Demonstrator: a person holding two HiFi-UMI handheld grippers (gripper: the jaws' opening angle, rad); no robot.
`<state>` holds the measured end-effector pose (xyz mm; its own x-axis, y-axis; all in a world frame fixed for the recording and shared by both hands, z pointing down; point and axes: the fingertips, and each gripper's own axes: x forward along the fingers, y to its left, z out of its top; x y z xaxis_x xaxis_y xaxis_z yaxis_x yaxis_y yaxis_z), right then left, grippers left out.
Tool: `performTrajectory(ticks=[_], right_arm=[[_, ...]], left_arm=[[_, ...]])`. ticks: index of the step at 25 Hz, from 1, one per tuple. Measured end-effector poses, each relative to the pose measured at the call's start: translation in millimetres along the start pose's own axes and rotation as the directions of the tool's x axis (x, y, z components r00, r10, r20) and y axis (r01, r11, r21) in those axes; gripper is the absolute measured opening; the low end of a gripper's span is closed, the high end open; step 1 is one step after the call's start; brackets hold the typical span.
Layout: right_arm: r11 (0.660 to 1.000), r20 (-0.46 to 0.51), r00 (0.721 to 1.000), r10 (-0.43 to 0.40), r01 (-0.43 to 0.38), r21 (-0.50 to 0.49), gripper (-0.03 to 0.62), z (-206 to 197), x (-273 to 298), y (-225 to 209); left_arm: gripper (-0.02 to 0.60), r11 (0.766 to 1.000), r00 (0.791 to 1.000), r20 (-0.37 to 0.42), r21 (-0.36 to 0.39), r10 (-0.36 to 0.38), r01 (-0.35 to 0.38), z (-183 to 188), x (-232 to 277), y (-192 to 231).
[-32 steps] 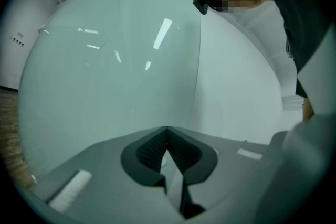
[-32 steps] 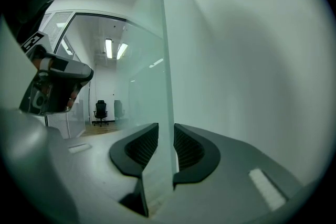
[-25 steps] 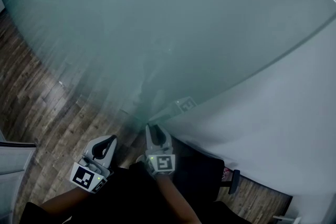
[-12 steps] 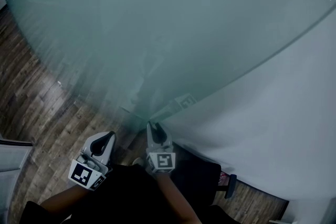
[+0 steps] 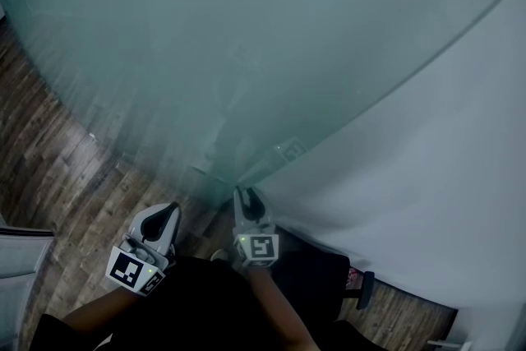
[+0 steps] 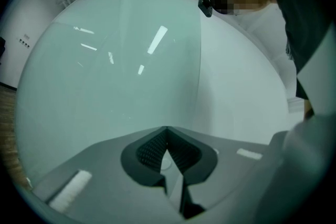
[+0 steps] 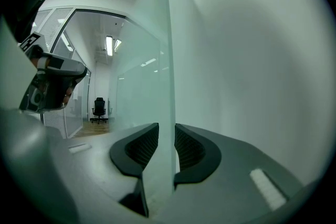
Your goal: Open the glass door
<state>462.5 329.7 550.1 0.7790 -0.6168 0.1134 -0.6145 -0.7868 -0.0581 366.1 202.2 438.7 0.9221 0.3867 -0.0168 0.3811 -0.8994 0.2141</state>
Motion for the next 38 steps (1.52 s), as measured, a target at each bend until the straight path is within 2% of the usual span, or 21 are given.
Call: performTrajectory(ticks=[9,13,17,22,27,30,33,35,37,38], right_arm=[[0.999,0.003,1.0,-0.02,0.02,0.025,0.101,2.1,12.8,-15.5],[0.999,0.038,0.999,-0.023,0.022,0.031,0.104,10.6,10.4,-13.4],[0.999,0.013,1.0,-0.027,0.026,0.025,0.104,-2.9,9.1,-16.5],[1.0,0.018,1.0,-0.024,0.024,-0.001,0.103,7.8,9.8,-13.0],[0.999,-0.026,1.0,-0.015,0.016,0.033,0.101,-0.3,8.6,-13.5],[0.998,0.026,0.999,-0.032,0.031,0.057,0.101,14.2,0.4,-15.4],[0.998,0.071,0.997,-0.044,0.042,0.041,0.1,35.6,-10.1,-11.2],[0.999,0.08,0.996,-0.049,0.047,0.025,0.083,42.0,-15.7,-8.7],[0.999,0.08,0.996,-0.046,0.045,0.013,0.004,46.6,-20.5,-3.8],[0.999,0.08,0.996,-0.041,0.041,0.011,0.002,48.5,-21.3,-0.5]], left_arm=[[0.0,1.0,1.0,-0.013,0.016,-0.009,0.01,1.9,11.2,8.2],[0.0,1.0,1.0,-0.008,0.011,0.013,-0.013,3.8,14.4,18.9],[0.0,1.0,1.0,-0.013,0.005,0.014,-0.014,1.5,16.2,23.3],[0.0,1.0,1.0,-0.022,-0.004,-0.008,0.008,-4.7,20.3,21.3],[0.0,0.999,0.999,-0.035,-0.025,-0.026,0.025,-9.1,26.9,16.8],[0.0,0.999,0.999,-0.034,-0.028,-0.036,0.035,-9.3,26.3,10.8],[0.0,0.999,0.999,-0.034,-0.032,-0.038,0.037,-9.1,23.5,9.2],[0.0,0.999,0.999,-0.033,-0.035,-0.04,0.039,-9.4,22.2,9.1],[0.0,0.998,0.999,-0.031,-0.036,-0.044,0.043,-9.3,20.5,8.8],[0.0,0.998,0.999,-0.03,-0.037,-0.045,0.044,-9.9,19.9,9.3]])
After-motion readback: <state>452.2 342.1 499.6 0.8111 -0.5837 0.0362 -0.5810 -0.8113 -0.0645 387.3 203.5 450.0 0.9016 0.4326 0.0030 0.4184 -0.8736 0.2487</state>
